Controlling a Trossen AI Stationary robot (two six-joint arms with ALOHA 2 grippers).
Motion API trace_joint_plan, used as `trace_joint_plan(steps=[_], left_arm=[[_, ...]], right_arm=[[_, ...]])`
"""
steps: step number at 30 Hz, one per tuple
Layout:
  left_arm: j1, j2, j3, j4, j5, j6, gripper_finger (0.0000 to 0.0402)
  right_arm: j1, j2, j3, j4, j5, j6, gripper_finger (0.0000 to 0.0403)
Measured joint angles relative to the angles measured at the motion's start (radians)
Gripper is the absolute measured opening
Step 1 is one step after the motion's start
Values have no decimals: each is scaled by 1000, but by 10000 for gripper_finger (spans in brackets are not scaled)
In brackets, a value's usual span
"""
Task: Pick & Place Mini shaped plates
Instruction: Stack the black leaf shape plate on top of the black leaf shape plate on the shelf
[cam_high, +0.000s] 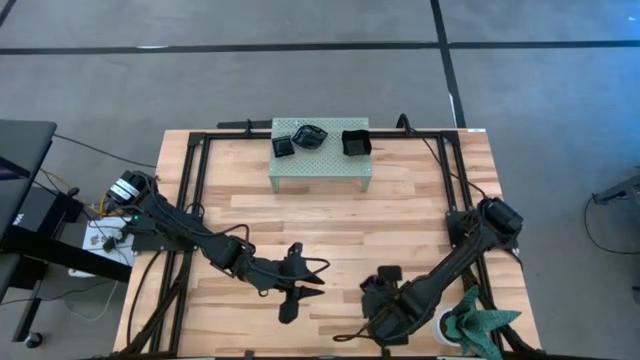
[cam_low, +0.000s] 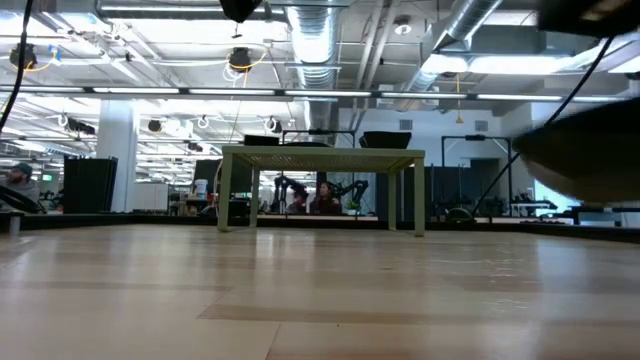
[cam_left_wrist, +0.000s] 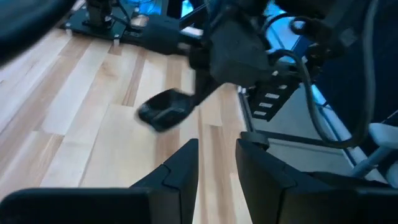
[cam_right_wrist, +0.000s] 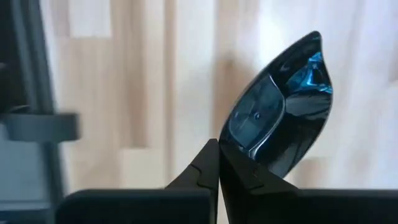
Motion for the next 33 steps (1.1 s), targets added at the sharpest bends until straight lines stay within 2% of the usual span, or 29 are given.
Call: trace_joint_plan(steps=[3,9,15,20,24,27,30,33], left_arm=[[-13,-26,0,-4,-6,14,108],[-35,-154,1,-59,-65,119,108],[-40,-278,1,-141,-158,261,108],[-41,-320,1,-163,-159,267,108],[-40,-349,1,-200,-162,278,108],[-41,-379,1,-268,-193,298,108],[-41,-413,1,-343,-248,300,108],[-40,-447,1,-414,-290,294,108]], right_arm=[[-24,0,15,-18,81,-126,0],[-125,-5,60,-90,136,-272,0],[-259,-18,191,-194,344,-678,0],[-430,-18,279,-176,412,-1141,0],[-619,-17,346,-150,409,-1328,0],[-753,-17,388,-67,378,-1484,0],[-872,-17,401,36,228,-1617,0],[-966,-17,401,105,99,-1639,0]])
